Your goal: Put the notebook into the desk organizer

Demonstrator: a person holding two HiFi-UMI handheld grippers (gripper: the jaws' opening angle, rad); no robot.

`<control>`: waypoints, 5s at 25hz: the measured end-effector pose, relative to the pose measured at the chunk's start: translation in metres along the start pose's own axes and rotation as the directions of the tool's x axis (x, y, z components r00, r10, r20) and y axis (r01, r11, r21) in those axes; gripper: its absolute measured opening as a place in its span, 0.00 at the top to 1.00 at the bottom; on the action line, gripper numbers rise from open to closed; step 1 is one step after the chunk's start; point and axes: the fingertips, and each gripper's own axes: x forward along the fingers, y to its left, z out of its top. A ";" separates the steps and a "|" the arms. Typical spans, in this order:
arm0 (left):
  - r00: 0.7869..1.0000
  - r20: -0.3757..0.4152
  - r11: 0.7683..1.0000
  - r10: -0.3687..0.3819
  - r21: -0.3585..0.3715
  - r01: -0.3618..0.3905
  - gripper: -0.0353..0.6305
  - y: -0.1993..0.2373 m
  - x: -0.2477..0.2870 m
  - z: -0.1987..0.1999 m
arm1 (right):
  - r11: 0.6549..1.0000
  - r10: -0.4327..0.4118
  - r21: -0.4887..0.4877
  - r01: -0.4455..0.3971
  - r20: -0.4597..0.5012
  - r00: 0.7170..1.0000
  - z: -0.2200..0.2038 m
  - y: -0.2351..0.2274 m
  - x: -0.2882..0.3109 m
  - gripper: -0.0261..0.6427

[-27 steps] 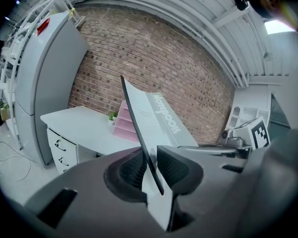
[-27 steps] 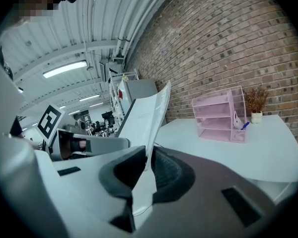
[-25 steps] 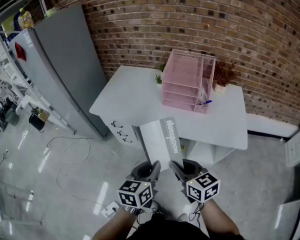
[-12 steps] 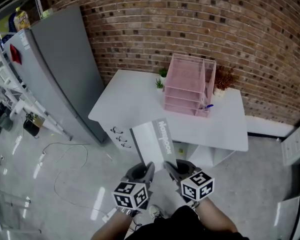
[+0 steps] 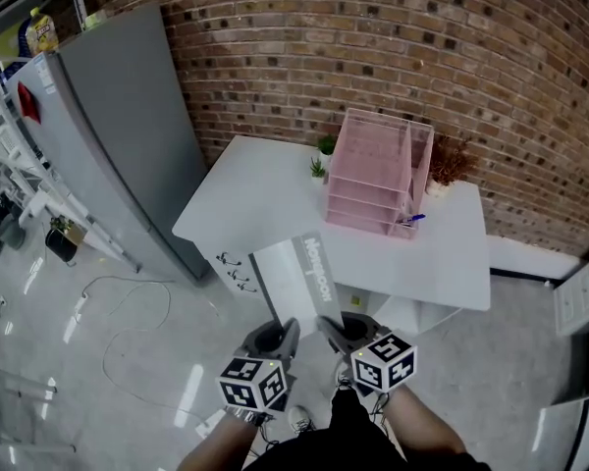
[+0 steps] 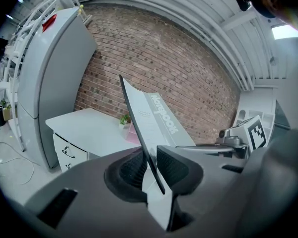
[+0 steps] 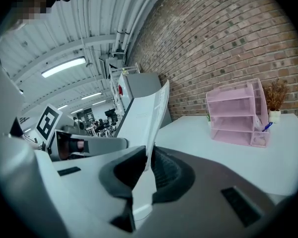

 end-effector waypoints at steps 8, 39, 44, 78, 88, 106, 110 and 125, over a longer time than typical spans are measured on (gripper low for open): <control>0.999 -0.032 1.000 0.023 -0.017 -0.023 0.85 0.001 0.057 0.007 | 0.998 0.033 0.048 -0.032 -0.023 0.999 0.008 -0.058 0.013 0.91; 0.978 -0.207 0.992 0.035 -0.112 -0.059 0.85 -0.013 0.249 -0.017 | 0.969 0.073 0.243 -0.034 -0.156 0.985 -0.009 -0.250 0.027 0.91; 0.970 -0.242 0.992 0.018 -0.113 -0.047 0.85 -0.010 0.259 -0.021 | 0.959 0.067 0.284 -0.017 -0.169 0.983 -0.014 -0.259 0.030 0.91; 0.897 -0.379 0.968 -0.228 0.014 0.252 0.80 0.038 0.375 0.048 | 0.789 -0.232 0.587 0.184 0.008 0.973 0.043 -0.347 0.082 0.93; 0.900 -0.387 0.969 -0.200 0.058 0.240 0.77 0.063 0.381 0.054 | 0.738 -0.309 0.640 0.212 0.041 0.950 0.054 -0.363 0.094 0.94; 0.888 -0.296 0.884 -0.351 0.207 0.418 0.77 0.033 0.400 0.078 | 0.687 -0.447 0.669 0.284 0.081 0.891 0.075 -0.384 0.106 0.93; 0.887 -0.298 0.868 -0.354 0.248 0.430 0.77 0.028 0.406 0.074 | 0.685 -0.469 0.663 0.301 0.086 0.879 0.079 -0.389 0.107 0.93; 0.897 -0.323 0.859 -0.303 0.316 0.404 0.77 0.031 0.425 0.067 | 0.739 -0.440 0.583 0.336 0.041 0.897 0.086 -0.392 0.116 0.88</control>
